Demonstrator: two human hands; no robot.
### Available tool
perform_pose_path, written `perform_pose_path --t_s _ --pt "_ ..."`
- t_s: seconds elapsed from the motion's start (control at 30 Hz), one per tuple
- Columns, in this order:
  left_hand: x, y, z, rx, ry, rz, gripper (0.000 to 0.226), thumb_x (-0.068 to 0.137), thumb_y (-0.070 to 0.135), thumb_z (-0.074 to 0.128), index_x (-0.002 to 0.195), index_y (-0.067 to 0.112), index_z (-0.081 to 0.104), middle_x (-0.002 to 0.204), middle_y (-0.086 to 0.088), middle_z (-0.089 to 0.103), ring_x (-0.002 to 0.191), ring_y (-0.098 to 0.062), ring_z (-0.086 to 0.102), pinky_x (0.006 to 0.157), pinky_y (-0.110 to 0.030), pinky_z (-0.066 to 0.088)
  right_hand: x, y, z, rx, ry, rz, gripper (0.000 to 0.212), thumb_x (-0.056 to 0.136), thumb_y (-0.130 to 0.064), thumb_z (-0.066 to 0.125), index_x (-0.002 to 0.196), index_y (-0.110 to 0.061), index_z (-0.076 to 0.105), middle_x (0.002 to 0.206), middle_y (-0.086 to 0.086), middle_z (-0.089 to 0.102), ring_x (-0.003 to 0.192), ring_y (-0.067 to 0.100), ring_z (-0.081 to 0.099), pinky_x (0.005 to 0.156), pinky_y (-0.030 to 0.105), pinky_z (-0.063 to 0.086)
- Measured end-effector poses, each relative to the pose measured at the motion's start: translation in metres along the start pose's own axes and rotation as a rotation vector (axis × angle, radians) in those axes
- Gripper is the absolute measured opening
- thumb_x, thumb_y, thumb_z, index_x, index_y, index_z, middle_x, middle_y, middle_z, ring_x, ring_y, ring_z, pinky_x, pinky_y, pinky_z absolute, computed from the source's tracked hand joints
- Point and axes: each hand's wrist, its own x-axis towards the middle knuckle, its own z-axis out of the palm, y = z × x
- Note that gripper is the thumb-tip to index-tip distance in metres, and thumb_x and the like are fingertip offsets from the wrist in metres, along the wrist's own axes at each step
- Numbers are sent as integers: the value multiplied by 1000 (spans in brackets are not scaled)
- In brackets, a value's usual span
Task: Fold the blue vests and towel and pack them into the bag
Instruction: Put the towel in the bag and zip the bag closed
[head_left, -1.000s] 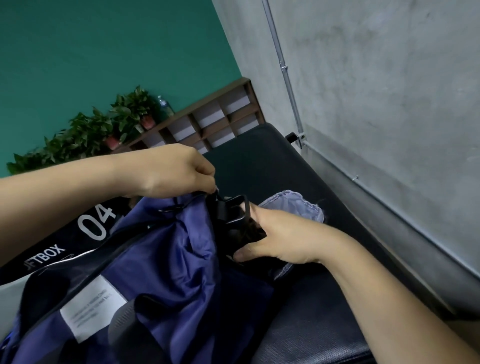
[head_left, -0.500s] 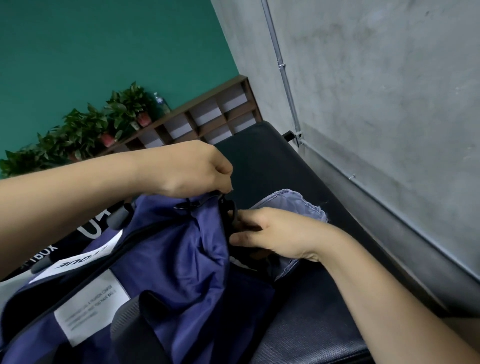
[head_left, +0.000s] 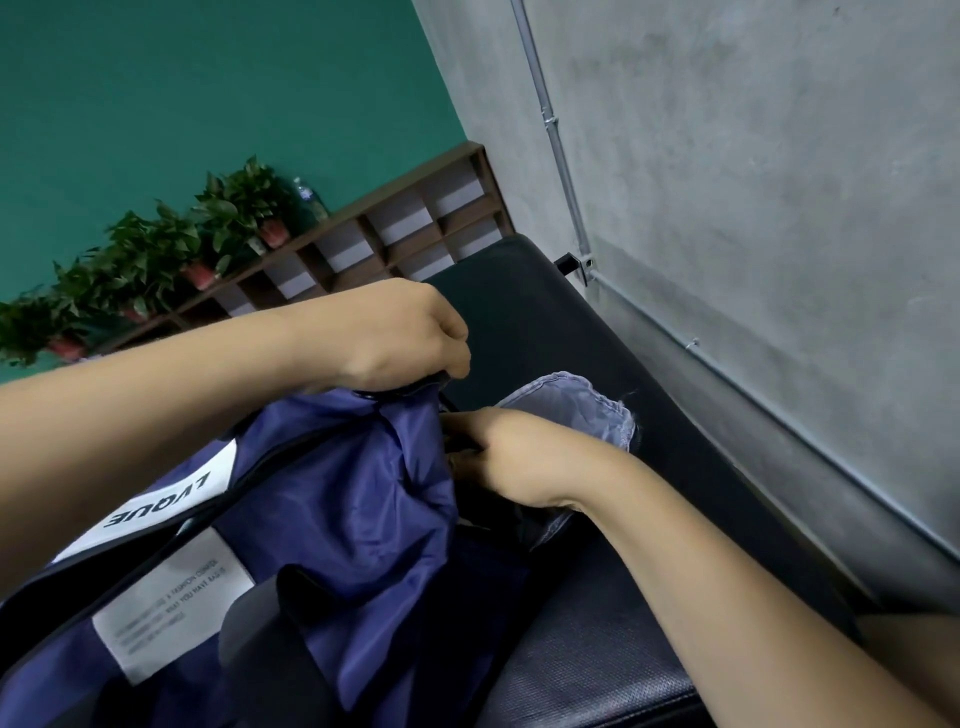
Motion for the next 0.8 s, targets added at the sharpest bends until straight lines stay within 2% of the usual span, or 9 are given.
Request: perform_pose_path --t_s 0.13,0.23,0.3,0.37,0.43,0.53,0.6,0.67,0.8 --pt "4 0 6 53 27 1 40 96 31 66 60 15 57 57 5 55 56 -9 47 61 -33 41 -1 -3 2 106 25 40 35 104 -14 63 81 -41 56 60 -26 62 51 -8 52 52 11 37" --pt "5 -4 13 171 -39 -32 41 101 40 59 69 16 62 70 0 64 72 -19 58 70 -35 49 0 1 4 50 82 80 32 101 -21 65 74 -36 58 64 -16 63 55 -3 52 54 16 39" --pt "5 -7 15 147 -60 -46 48 104 50 56 68 19 66 73 1 67 73 -17 62 69 -35 49 -4 1 0 36 94 110 31 100 -26 66 72 -36 58 62 -17 63 54 -4 53 54 14 37" --pt "0 -10 13 46 -54 -50 56 103 62 53 67 21 68 68 5 69 61 -9 61 67 -30 46 -12 2 -10 34 71 125 24 100 -32 66 77 -38 64 68 -23 68 61 -8 59 59 11 41" --pt "-11 -16 9 -37 -31 -24 59 102 66 50 73 19 70 69 6 71 57 -8 61 69 -28 48 -17 4 -20 17 78 121 7 98 -40 69 95 -37 74 88 -22 76 82 -9 68 75 19 51" --pt "-32 -31 3 -92 76 15 51 101 64 52 79 24 73 73 9 72 60 -10 64 70 -29 52 -21 5 -32 53 185 134 25 96 -40 74 118 -29 77 100 -11 79 95 4 73 88 33 61" --pt "-47 -44 0 -124 169 -2 45 102 59 55 80 24 73 65 13 69 52 -6 59 58 -21 47 -27 2 -37 113 259 186 26 96 -39 75 121 -31 75 101 -9 78 93 7 74 83 33 65" --pt "-63 -60 0 -205 231 -27 41 102 53 59 81 21 73 62 11 67 46 -5 54 47 -14 41 -31 -3 -38 16 374 182 16 97 -38 72 112 -34 76 97 -12 76 86 4 70 78 29 60" --pt "-100 -97 5 -341 325 -37 30 102 41 65 85 17 74 71 4 72 54 -10 57 49 -15 42 -35 -23 -31 -93 597 95 8 97 -28 69 97 -33 75 84 -19 69 70 2 61 65 11 41"
